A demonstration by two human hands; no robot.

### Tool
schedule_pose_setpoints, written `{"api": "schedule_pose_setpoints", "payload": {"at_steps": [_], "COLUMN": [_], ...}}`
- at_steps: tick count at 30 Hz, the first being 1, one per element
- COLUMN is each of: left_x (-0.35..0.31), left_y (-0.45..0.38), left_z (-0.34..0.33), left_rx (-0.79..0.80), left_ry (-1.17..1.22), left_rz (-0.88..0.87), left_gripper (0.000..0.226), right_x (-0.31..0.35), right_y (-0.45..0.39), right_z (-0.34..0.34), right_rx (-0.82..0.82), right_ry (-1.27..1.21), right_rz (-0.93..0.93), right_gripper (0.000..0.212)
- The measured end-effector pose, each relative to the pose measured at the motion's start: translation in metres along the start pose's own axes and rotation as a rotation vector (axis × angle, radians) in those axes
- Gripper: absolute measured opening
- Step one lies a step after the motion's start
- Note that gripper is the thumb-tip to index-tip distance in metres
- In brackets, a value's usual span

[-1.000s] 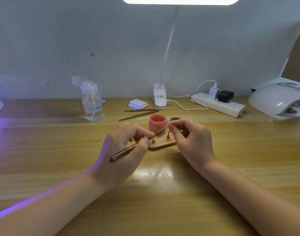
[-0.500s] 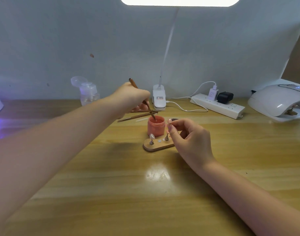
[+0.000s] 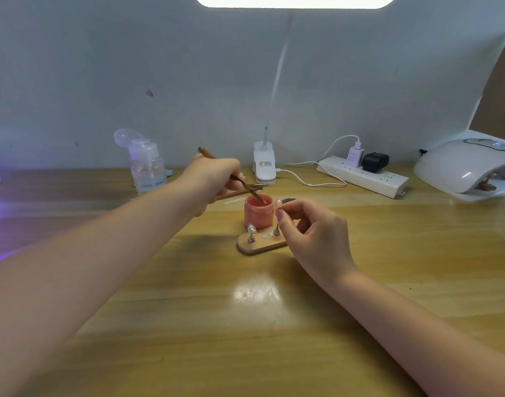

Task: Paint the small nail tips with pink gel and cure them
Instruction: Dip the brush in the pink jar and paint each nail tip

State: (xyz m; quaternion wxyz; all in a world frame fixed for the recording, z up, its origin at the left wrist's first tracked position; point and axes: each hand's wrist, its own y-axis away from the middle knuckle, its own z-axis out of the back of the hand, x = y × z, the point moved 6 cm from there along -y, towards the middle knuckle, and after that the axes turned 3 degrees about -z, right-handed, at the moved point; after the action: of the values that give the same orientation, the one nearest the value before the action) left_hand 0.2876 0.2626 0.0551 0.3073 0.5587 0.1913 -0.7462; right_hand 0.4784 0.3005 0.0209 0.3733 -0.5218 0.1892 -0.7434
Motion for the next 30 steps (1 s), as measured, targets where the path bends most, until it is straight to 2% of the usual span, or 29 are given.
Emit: {"api": "schedule_pose_setpoints", "payload": {"at_steps": [4,7,9,12,16,21,24,30], "left_x": [0.017,0.03,0.033,0.031,0.029,0.024,0.028,0.027], "left_y": [0.009,0.026,0.041,0.072,0.103,0.117,0.115,0.116], "left_z": [0.017,0.022,0.024,0.023,0.011,0.003,0.003,0.01], "left_rx": [-0.022,-0.028,-0.039,-0.042,-0.005,0.035,0.027,-0.036], "left_ry": [0.331,0.463,0.415,0.207,0.059,-0.045,-0.068,-0.035], "left_rz": [0.021,-0.097,-0.271,-0.581,-0.777,-0.918,-0.902,-0.898], "left_gripper": [0.019,0.017,0.017,0.017,0.017,0.024,0.014,0.018], "right_x": [0.0,-0.001,-0.003,-0.004,-0.006,-0.007,-0.007,-0.006], "right_y": [0.0,0.0,-0.001,-0.001,-0.001,-0.001,-0.001,-0.001], "right_z": [-0.001,-0.001,-0.002,-0.002,0.0,0.0,0.0,0.0], "right_rx": [0.023,0.037,0.035,0.022,0.011,0.006,0.009,0.02], "right_ry": [0.019,0.025,0.025,0.021,0.006,-0.003,-0.007,-0.013], "right_rz": [0.011,0.009,-0.005,-0.021,-0.041,-0.051,-0.052,-0.046], "right_gripper": [0.005,0.007,0.009,0.009,0.009,0.009,0.009,0.009]}}
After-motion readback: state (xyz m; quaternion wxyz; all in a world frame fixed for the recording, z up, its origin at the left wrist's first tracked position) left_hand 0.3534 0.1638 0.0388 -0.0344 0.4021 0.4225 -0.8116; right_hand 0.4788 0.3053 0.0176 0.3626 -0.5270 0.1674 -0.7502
